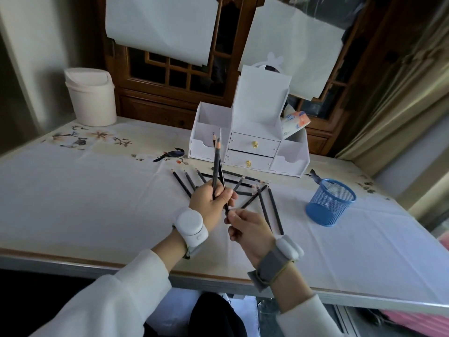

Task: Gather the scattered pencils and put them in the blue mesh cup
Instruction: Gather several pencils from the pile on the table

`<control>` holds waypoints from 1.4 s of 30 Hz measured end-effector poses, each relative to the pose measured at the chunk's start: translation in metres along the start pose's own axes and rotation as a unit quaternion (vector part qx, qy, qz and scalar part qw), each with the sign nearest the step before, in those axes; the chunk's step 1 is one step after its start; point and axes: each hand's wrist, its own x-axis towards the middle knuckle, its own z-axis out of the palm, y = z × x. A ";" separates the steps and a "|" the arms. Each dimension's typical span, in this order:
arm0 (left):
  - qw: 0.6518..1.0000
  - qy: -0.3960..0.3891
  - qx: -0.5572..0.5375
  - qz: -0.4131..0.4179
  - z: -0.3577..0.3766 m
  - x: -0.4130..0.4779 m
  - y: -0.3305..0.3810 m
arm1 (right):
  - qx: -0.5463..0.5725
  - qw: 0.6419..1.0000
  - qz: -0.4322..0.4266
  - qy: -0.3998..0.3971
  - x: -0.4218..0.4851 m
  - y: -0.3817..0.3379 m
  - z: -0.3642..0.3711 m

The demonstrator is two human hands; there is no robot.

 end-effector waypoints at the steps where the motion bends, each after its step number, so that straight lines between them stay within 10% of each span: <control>1: 1.000 -0.016 0.005 0.000 -0.003 0.002 -0.001 | -0.020 1.000 0.003 -0.005 0.001 -0.001 -0.004; 12: 0.977 -0.072 0.195 -0.052 -0.041 -0.007 -0.034 | -0.234 0.937 0.055 0.254 0.081 -0.004 -0.141; 29: 0.954 -0.117 0.268 -0.065 -0.042 -0.005 -0.052 | -0.369 0.895 0.070 0.240 0.104 0.010 -0.142; 42: 0.957 -0.105 0.261 -0.063 -0.042 -0.004 -0.052 | -0.471 0.870 -0.077 0.121 0.096 0.002 -0.106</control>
